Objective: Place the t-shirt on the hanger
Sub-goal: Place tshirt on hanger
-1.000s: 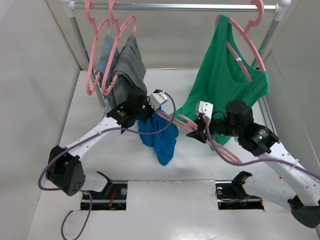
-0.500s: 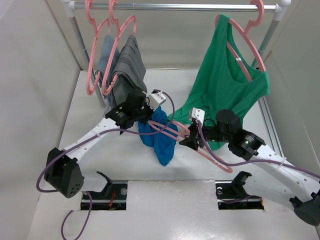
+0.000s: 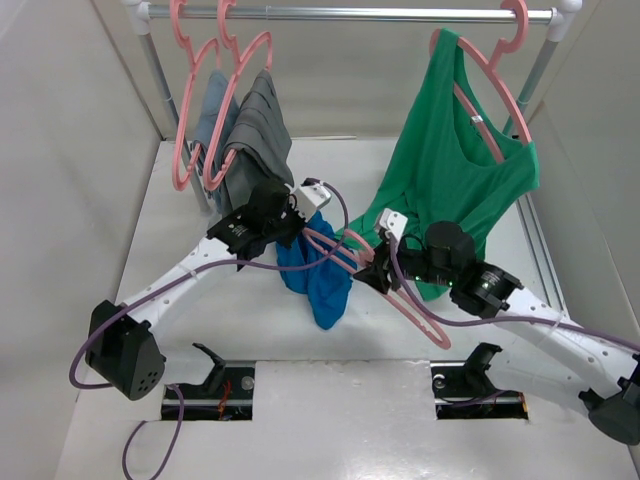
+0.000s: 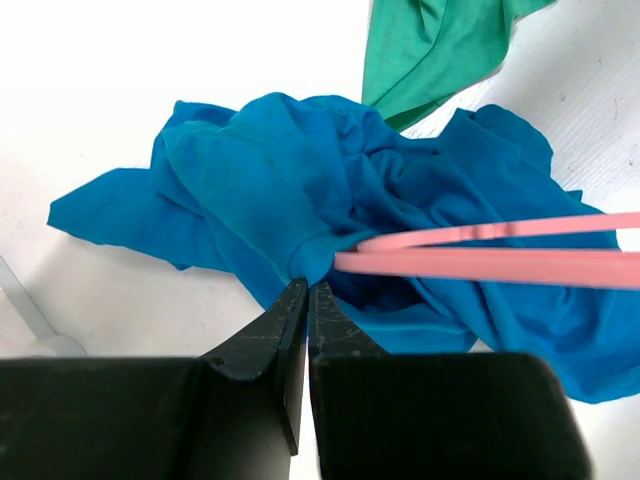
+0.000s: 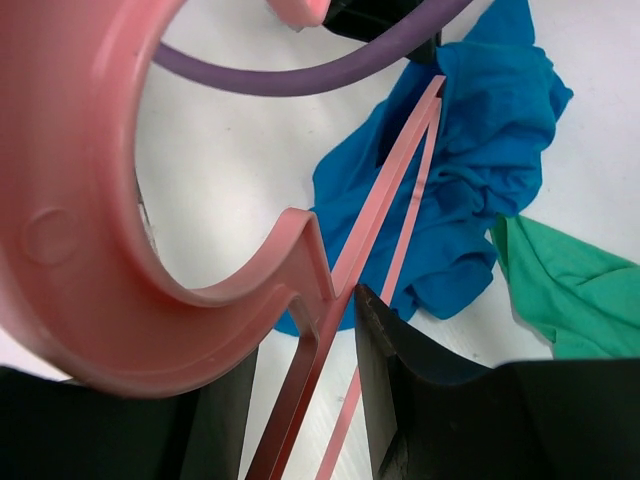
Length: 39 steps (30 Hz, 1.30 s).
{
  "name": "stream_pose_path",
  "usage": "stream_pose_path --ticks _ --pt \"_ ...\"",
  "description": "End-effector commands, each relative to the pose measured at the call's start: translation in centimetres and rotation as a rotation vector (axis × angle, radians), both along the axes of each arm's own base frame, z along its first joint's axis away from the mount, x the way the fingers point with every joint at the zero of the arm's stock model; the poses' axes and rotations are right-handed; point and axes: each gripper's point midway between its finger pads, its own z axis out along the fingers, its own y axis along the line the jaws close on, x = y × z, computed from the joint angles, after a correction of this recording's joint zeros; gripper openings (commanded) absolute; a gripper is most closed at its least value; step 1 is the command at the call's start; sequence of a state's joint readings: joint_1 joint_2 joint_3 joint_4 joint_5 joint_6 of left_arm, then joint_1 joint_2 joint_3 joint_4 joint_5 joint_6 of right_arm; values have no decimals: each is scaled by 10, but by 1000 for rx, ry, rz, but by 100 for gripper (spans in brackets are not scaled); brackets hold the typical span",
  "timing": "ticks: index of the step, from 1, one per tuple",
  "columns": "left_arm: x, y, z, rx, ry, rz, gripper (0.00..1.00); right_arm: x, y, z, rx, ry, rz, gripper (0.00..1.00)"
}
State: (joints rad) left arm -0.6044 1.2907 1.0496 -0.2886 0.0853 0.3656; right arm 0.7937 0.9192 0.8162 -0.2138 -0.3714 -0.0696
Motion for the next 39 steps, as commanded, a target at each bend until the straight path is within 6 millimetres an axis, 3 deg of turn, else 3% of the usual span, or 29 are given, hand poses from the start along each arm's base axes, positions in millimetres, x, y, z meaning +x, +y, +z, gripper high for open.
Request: stream_pose_path --ticks 1,5,9,13,14,21,25,31,34,39 --pt "3 -1 25 -38 -74 -7 0 19 5 15 44 -46 -79 0" --pt "3 -6 30 -65 -77 -20 0 25 15 5 31 -38 -57 0" --pt "0 -11 27 -75 -59 -45 0 23 28 15 75 -55 5 0" --pt "3 -17 38 -111 -60 -42 0 12 38 24 110 -73 67 0" --pt "3 -17 38 -116 -55 -37 0 11 37 35 133 -96 67 0" --pt "9 -8 35 -82 -81 9 0 0 32 56 200 -83 45 0" --pt "14 -8 42 -82 -98 24 0 2 40 51 192 -39 62 0" --pt "22 0 42 -50 -123 67 0 -6 46 62 242 54 76 0" --pt "15 -2 42 -69 -107 45 0 -6 50 58 281 114 63 0" --pt "3 0 26 -64 -42 41 0 -2 54 51 300 201 22 0"
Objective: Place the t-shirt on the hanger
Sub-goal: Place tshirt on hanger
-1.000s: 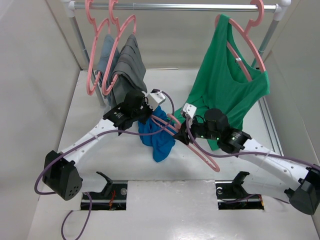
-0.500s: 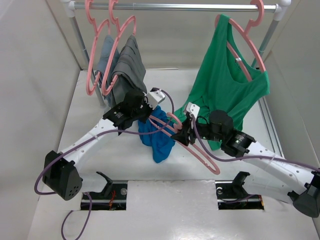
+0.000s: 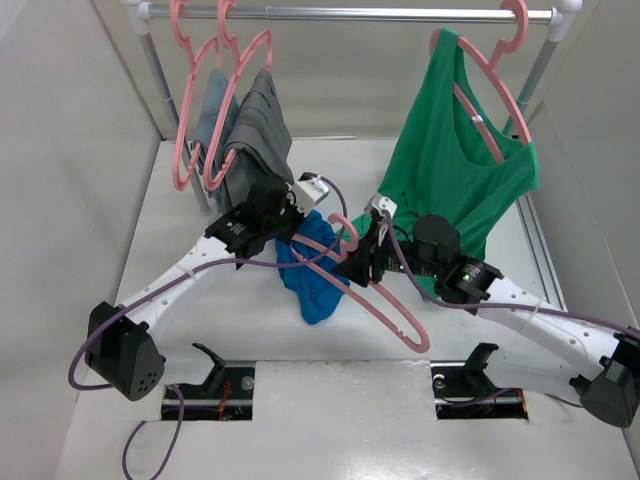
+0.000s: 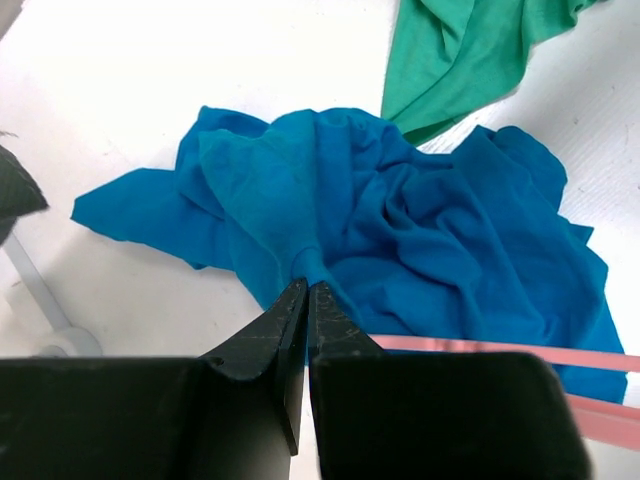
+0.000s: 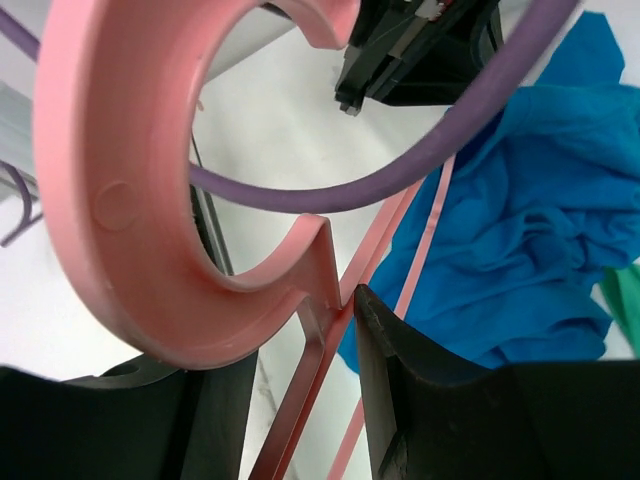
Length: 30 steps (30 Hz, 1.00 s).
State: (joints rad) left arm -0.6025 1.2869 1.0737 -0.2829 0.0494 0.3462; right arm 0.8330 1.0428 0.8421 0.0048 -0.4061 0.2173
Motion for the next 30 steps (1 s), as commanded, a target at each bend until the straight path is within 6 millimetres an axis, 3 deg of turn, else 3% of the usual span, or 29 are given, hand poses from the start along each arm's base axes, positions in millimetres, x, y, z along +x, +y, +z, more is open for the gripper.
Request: stream_pose_path --ticks 1,4,6,8,10,12,13,17,18,19,20,21,24,27,30 --pt "-5 -3 13 -50 -12 -2 0 -1 8 32 123 22 -11 0" --pt "-10 -4 9 -55 19 -11 0 8 3 38 160 47 -93 0" --pt "-13 -8 21 -97 25 -13 0 15 -1 21 133 63 -142 0" --pt "-20 -9 15 -107 69 -15 0 21 -3 24 176 37 -176 0" --pt "-29 -9 13 -122 111 -16 0 22 -3 13 199 46 -187 0" --pt "-34 -12 15 -144 139 -15 0 26 0 25 253 -5 -197 0" --pt "-37 -10 12 -142 161 -5 0 24 6 19 233 -9 -190 0" --pt "-45 -21 28 -207 198 -34 0 17 18 9 192 -93 -170 0" --pt "-48 -23 31 -218 212 -40 0 20 18 16 226 -125 -182 0" --pt "-53 -28 38 -250 219 -63 0 18 15 22 253 -140 -197 0" --pt "-55 -29 42 -258 225 -77 0 19 11 16 256 -142 -212 0" --pt "-58 -30 41 -260 239 -88 0 18 4 31 310 -173 -230 0" --pt "-65 -34 52 -280 243 -110 0 19 -10 39 330 -245 -271 0" --pt "-72 -42 70 -295 211 -172 0 19 -12 36 280 -348 -253 0" --pt "-89 -59 98 -328 175 -276 0 17 -5 19 218 -420 -197 0"
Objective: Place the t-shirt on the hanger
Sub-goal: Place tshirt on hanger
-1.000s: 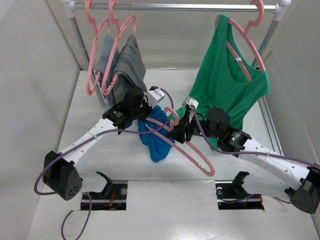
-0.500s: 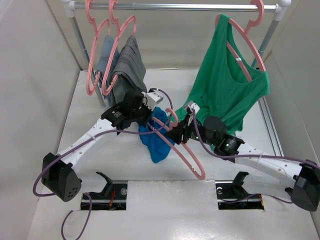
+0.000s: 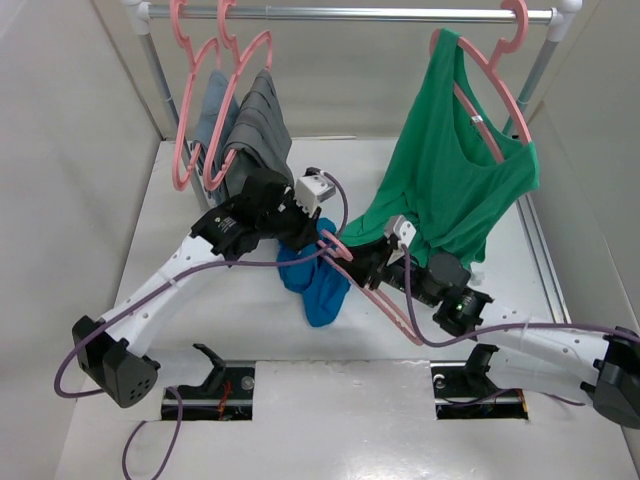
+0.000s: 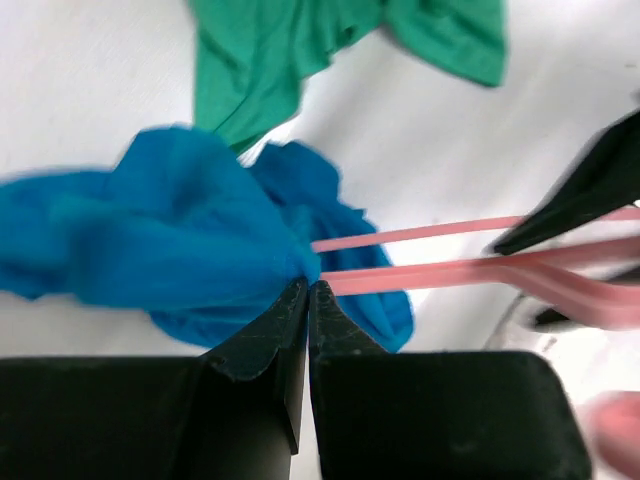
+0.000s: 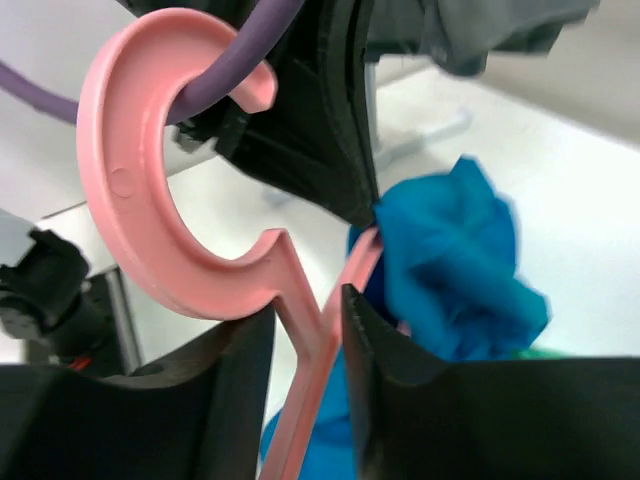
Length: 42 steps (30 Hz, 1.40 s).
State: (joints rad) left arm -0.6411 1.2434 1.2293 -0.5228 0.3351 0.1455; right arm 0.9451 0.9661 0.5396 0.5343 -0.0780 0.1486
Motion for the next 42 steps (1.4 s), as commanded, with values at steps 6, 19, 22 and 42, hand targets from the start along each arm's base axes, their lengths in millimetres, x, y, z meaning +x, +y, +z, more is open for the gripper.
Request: stream_pose_path --ticks 6,19,22,42 --pt "-51 -30 71 -137 -102 -241 0 8 -3 23 56 -197 -44 0" --pt "-58 -11 76 -100 -193 -256 0 26 -45 -11 -23 -121 -261 0" --pt "-60 -13 77 -91 -231 -311 0 28 -44 1 -28 -164 -264 0" --pt "-45 29 68 99 -907 -378 73 6 -7 -14 -123 -352 3 0"
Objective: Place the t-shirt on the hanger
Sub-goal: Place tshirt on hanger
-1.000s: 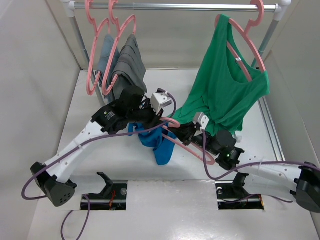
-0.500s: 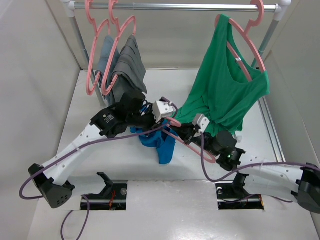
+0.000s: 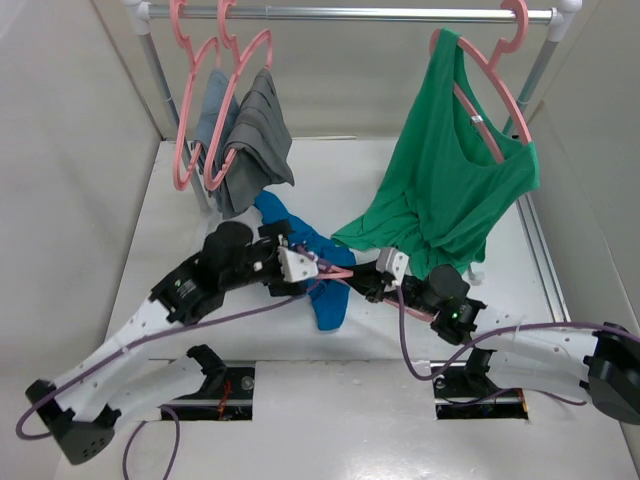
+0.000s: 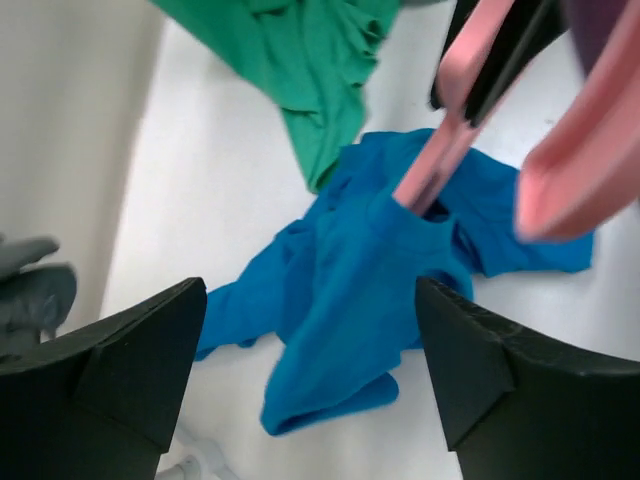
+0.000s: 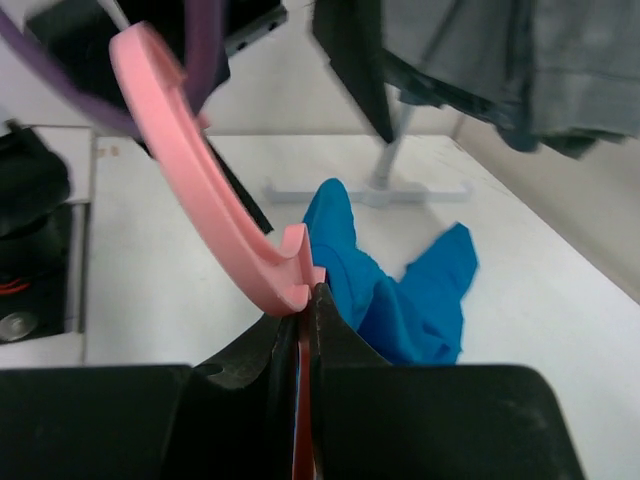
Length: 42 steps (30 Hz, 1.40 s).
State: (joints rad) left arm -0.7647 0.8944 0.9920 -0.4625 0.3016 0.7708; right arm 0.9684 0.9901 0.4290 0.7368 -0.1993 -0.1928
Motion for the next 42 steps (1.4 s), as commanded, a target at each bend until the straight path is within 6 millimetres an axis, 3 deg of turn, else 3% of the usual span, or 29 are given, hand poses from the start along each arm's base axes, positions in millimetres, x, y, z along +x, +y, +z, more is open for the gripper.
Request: stream_pose_path --ticks 1,3,6,8,9,10,12,15,16,19,23,28,29,33,37,42 --pt "4 4 58 -157 -379 -36 85 21 -11 3 9 -10 -81 0" --pt "8 9 46 -118 -407 -33 92 17 -8 0 -14 -12 -53 0" --pt "21 2 7 11 -309 -38 94 15 -5 4 -25 -30 -35 0" --pt "30 -4 7 27 -261 -17 95 15 -3 5 -26 -32 -25 0" --pt "36 -9 -7 58 -199 -3 95 14 -1 0 -45 -31 -16 0" --pt "39 -14 1 53 -195 -13 93 15 -1 5 -36 -37 -16 0" --pt "40 -14 -7 85 -138 -27 90 15 -1 3 -45 -31 -16 0" --pt "30 -13 -12 91 -99 -130 90 19 -1 -1 -50 -22 -37 0" --pt "23 -13 -6 77 -116 -163 90 19 -1 -1 -51 -22 -37 0" --pt "10 -9 -23 122 -95 -228 94 20 1 1 -51 -22 -37 0" --pt "22 -7 -57 191 33 -147 94 21 6 -2 -79 -27 -21 0" --pt "49 4 -68 186 59 -35 99 21 9 -1 -98 -38 -4 0" --pt "49 4 -68 186 59 -35 99 22 10 -7 -112 -27 -3 0" --pt "50 6 -84 225 91 -37 100 21 13 4 -107 -57 11 0" --pt "56 8 -86 235 111 -13 100 20 15 -4 -134 -49 23 0" --pt "72 32 -104 221 230 67 100 17 17 -2 -136 -51 45 0"
